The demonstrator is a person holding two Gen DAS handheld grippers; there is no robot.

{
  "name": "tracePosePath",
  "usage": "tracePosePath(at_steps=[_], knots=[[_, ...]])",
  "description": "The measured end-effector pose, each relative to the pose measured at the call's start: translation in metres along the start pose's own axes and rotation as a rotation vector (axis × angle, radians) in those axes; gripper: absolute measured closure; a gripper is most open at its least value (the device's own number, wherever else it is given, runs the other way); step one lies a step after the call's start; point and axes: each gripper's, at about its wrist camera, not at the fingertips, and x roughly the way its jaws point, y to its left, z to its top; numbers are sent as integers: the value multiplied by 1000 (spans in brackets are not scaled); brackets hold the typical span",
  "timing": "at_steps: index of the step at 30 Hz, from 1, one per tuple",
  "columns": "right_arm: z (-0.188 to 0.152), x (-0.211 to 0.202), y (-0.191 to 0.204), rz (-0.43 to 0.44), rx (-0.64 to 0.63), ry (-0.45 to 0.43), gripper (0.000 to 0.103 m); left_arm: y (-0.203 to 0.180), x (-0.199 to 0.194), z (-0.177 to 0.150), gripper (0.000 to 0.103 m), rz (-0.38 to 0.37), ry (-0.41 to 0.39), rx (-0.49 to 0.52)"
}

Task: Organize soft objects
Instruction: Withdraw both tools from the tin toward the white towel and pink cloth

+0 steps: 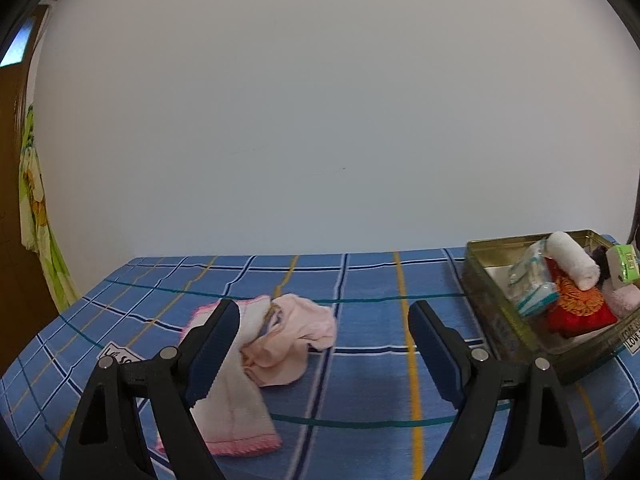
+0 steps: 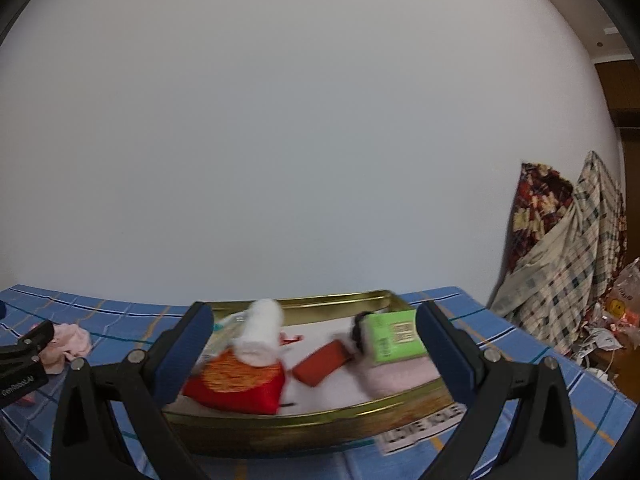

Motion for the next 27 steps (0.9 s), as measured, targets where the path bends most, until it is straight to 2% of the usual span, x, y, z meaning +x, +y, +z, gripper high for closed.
tracePosePath(at_steps=[12,22,27], knots=[[-2,-2,79,100,-8,21,0,46,24,-2,15,51,56,-43],[-6,1,117,139,43,62,0,94,59,-14,15,31,267,-165],[-8,11,144,172,45,120,0,117,78,-26,15,35,367,-244]])
